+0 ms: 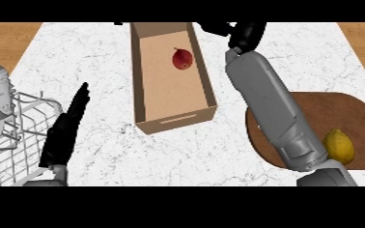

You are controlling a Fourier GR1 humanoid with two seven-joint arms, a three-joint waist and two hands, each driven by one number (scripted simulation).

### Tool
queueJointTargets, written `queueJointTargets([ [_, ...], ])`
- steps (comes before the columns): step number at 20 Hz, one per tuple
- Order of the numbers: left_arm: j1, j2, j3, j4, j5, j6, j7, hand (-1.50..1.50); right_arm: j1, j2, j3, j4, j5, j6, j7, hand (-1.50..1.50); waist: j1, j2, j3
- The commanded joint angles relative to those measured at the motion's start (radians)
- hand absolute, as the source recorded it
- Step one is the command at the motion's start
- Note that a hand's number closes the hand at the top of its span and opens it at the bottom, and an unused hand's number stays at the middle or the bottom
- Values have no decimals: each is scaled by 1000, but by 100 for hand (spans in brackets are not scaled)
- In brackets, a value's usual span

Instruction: Pick the pear from the cutting board and place it in the cardboard box

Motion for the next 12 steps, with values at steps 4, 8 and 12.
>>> queueJointTargets([
  [4,35,25,44,22,-4,8,-13,0,254,-107,-42,-292,-37,-12,-23,-150,-39,-10,-4],
  [8,30,62,84,16,30,-24,-1,0,476,-156,-2,-554,-54,70,16,-150,-52,-13,-4],
  [12,36,36,50,-34,8,-5,62,0,619,-303,-36,-762,-129,236,53,-150,-41,-10,-4],
])
